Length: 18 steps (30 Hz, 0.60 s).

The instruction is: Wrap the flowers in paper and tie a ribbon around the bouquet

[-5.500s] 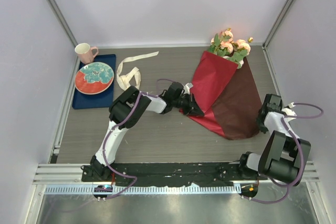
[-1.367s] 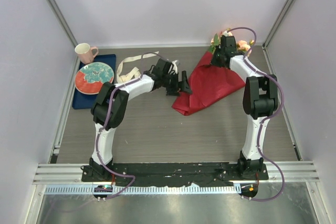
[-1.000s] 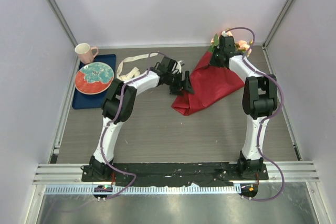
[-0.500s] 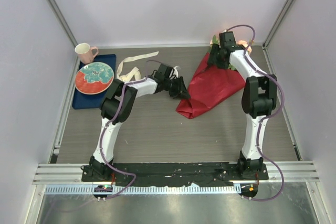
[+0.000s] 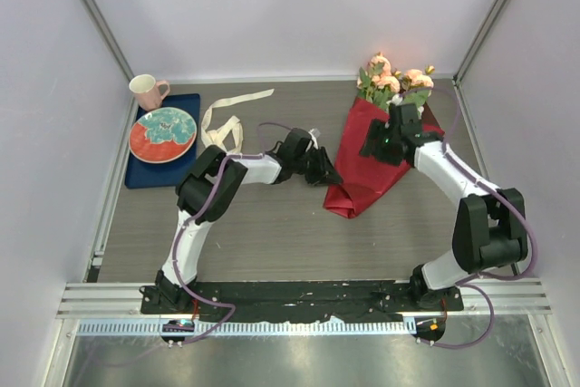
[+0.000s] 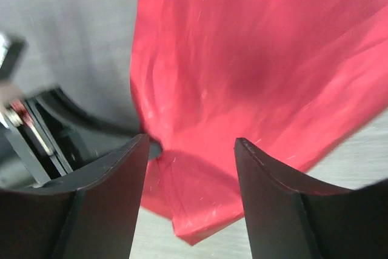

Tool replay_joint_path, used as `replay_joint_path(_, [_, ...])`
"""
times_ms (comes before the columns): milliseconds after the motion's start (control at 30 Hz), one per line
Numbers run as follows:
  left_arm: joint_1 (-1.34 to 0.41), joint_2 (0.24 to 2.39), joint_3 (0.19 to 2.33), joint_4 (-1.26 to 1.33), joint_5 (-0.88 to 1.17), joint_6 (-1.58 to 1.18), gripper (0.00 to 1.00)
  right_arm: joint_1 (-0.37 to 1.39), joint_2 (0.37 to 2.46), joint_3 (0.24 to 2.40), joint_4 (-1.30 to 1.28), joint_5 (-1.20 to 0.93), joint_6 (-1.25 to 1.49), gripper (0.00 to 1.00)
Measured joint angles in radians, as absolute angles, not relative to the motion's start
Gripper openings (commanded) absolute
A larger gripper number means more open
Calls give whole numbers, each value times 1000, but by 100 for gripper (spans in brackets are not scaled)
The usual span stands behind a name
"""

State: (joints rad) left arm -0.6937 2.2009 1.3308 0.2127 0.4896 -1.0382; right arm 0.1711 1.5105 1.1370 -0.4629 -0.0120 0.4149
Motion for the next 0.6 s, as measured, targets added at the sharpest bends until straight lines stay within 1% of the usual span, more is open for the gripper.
replay_joint_path(33, [-700,2201,1331,213,484,-1046,24,185,1509,1080,-433,-50,425,53])
replay_joint_path(67, [-704,2201,1331,213,477,-1052,24,198,1510,1029,-413,-83,441,41])
replay_joint_path(167, [-717,2201,1331,213,462,-1066,24,225,1497,901,-371,-155,484,34])
replay_joint_path(233, [-727,2201,1332,213,453,-1070,24,228,1469,830,-345,-196,513,33])
replay_joint_path(367, [-743,2203,1338,212,446,-1074,24,228,1402,746,-274,-253,568,28])
replay_joint_path(467, [-747,2208,1347,206,447,-1074,24,233,1394,694,-208,-283,599,24])
replay_joint_path(500, [-747,2209,1351,201,447,-1074,24,234,1395,677,-196,-289,607,24])
replay_joint_path(600, [-747,2210,1362,180,448,-1066,33,234,1396,644,-192,-285,625,23])
